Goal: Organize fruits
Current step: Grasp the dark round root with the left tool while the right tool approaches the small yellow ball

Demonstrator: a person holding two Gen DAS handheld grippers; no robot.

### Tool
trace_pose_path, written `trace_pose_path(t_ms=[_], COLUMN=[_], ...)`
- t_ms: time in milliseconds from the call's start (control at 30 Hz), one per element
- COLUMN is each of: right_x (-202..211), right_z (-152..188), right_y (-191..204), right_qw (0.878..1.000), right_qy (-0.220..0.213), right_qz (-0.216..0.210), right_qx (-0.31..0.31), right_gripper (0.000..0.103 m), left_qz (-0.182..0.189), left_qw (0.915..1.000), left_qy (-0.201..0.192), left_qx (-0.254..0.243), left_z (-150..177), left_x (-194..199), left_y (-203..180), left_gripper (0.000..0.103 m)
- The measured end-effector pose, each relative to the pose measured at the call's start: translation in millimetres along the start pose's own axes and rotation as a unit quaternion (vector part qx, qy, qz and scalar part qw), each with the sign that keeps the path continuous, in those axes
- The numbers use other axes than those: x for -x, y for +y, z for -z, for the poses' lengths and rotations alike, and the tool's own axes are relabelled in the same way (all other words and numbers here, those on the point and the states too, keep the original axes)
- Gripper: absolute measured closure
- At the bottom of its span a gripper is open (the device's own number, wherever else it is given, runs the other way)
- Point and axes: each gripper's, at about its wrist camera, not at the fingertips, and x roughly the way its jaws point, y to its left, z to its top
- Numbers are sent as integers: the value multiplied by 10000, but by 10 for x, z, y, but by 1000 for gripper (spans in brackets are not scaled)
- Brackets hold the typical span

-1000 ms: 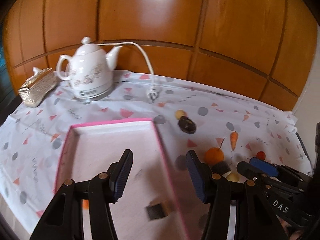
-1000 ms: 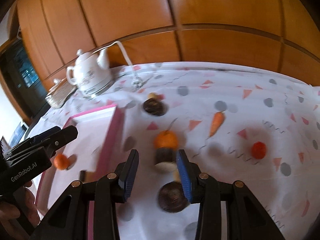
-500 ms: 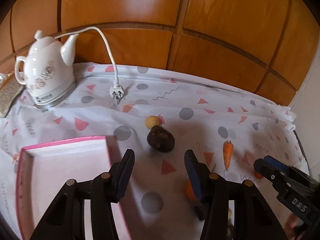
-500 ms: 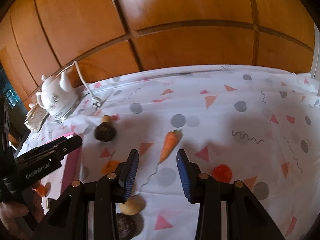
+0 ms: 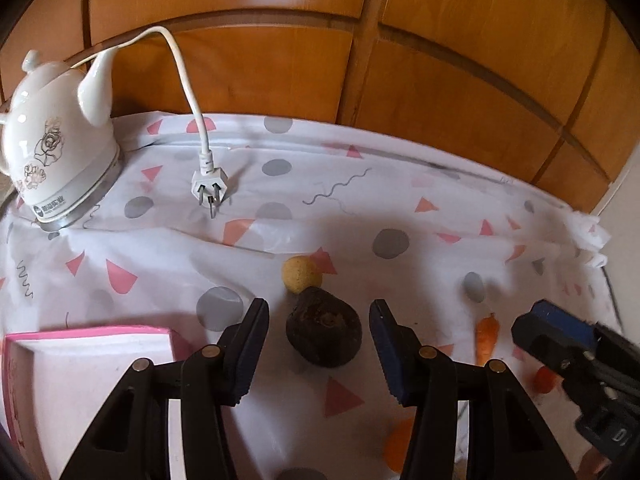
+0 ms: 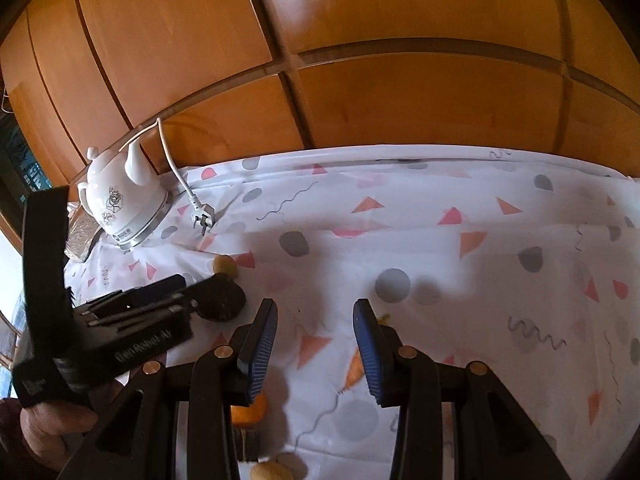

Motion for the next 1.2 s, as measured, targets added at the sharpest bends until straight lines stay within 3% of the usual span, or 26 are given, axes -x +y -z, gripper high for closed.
trace_pose_path(t_ms=[200, 267, 367, 467, 567, 767, 933, 1200], right_x=[-130, -172, -234, -278, -310, -396, -417, -476], right_z=[-76, -99, -125, -149, -180, -208, -208, -212], right_y=[14, 24, 43, 92, 134, 203, 215, 166], right_qw=[9999, 9999, 9998, 9995, 9991, 9987, 9987, 9987], right_qy=[62, 73, 117, 140, 148, 233, 239, 299], right_qz=[-69, -85, -142, -225, -328, -402, -367, -329], right_qx=[62, 76, 90, 174, 208, 230, 255, 245], right_gripper=[63, 63, 63, 63, 63, 63, 63, 63], left_qz=[-15, 169, 194, 300, 381, 457, 530, 664], left_qw=[9995, 9992, 9995, 9993, 9991, 9986, 9976, 9959], left_qy=[258, 293, 227, 63, -74, 75, 215, 359], left_qx=[195, 191, 122, 196, 152, 270, 388, 500], left_z=[-23, -10, 1, -14, -27, -2, -8, 41], left_x=[-168, -186, -167, -68, 65, 25, -56, -202], left_y=[35, 23, -14, 15, 31, 104, 113, 77], left_gripper=[51, 62, 65, 78, 79, 78, 62, 65])
